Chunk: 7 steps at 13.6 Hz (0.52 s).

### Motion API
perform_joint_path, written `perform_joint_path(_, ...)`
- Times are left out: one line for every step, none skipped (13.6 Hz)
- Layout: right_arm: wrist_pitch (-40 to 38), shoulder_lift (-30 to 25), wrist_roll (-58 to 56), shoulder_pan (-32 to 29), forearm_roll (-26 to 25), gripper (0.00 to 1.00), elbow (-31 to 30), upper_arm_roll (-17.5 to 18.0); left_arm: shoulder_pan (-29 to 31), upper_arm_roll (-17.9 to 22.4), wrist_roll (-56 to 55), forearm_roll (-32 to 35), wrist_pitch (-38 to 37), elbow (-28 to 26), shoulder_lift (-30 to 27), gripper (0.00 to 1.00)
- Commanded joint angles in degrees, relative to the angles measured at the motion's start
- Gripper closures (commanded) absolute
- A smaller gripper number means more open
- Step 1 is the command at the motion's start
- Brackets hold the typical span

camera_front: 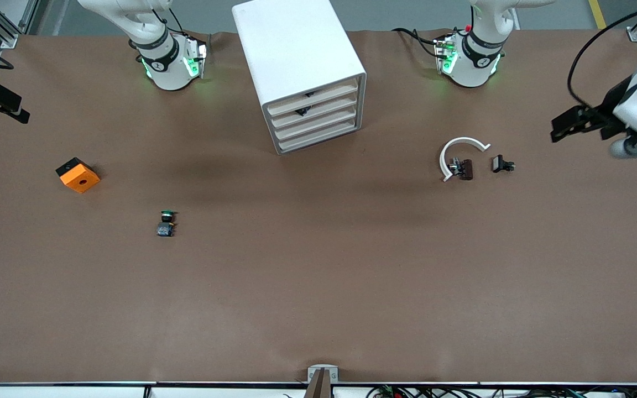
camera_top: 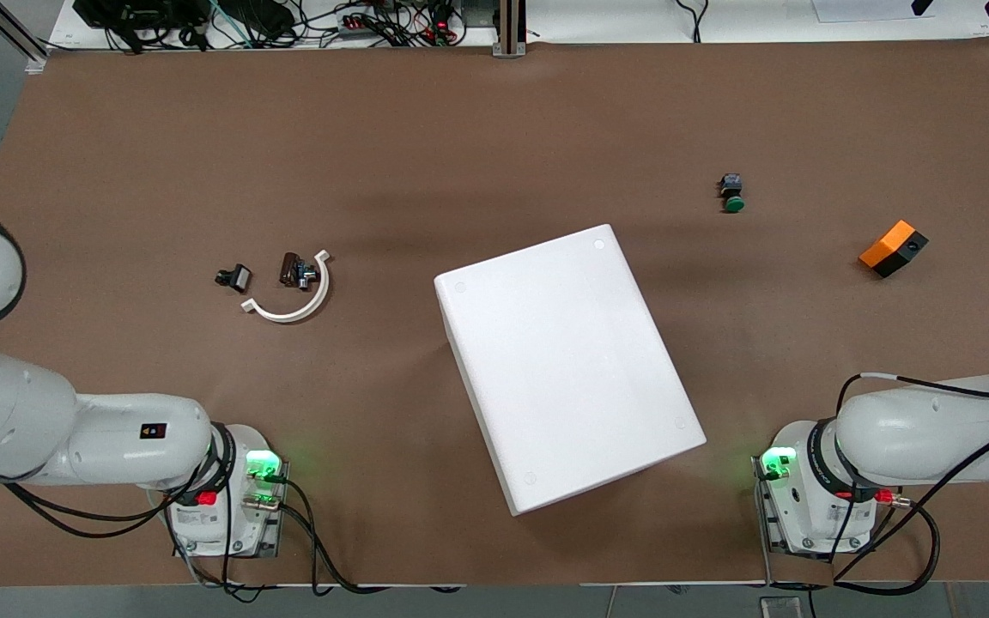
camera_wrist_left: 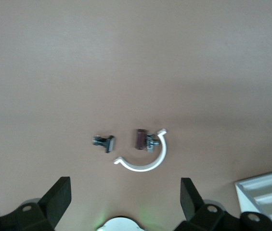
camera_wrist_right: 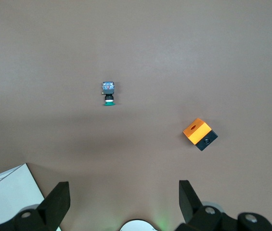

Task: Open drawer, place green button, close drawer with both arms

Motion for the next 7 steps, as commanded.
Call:
perform_joint_path(-0.79,0.31,0.73,-0.78,0.33,0.0,1.24,0.51,-2.47,-0.86,-4.88,-2.1,1.0,3.44,6.58,0.0)
perform_joint_path(-0.52,1.45,0.64,-0.43,0.5,0.0,1.15,0.6,-4.14,-1.12,-8.65,-2.8,2.75,3.44,8.68,0.0)
perform_joint_path(-0.35,3.63,0.72,0.18,0.59,0.0,1.24,0.86,-6.07,-1.12,-11.91,-2.98,3.99,3.44,10.45,0.0)
perform_joint_path(-0.34,6.01,1.25,1.32,0.51,0.0,1.33,0.95,-8.0,-1.12,-15.16,-3.16,4.87,3.44,11.94,0.0)
perform_joint_path(0.26,6.46,0.56,2.03,0.59,0.0,1.24,0.95,-9.67,-1.12,-18.59,-3.24,6.44,3.44,13.52,0.0)
perform_joint_path(0.79,6.64,0.2,2.3,0.59,0.0,0.46,1.04,-11.34,-1.12,-22.97,-4.72,8.2,3.44,15.28,0.0)
perform_joint_path(2.63,6.56,1.24,4.04,0.16,0.0,-1.81,1.04,-12.75,-1.12,-28.24,-6.39,9.17,3.53,17.3,0.0)
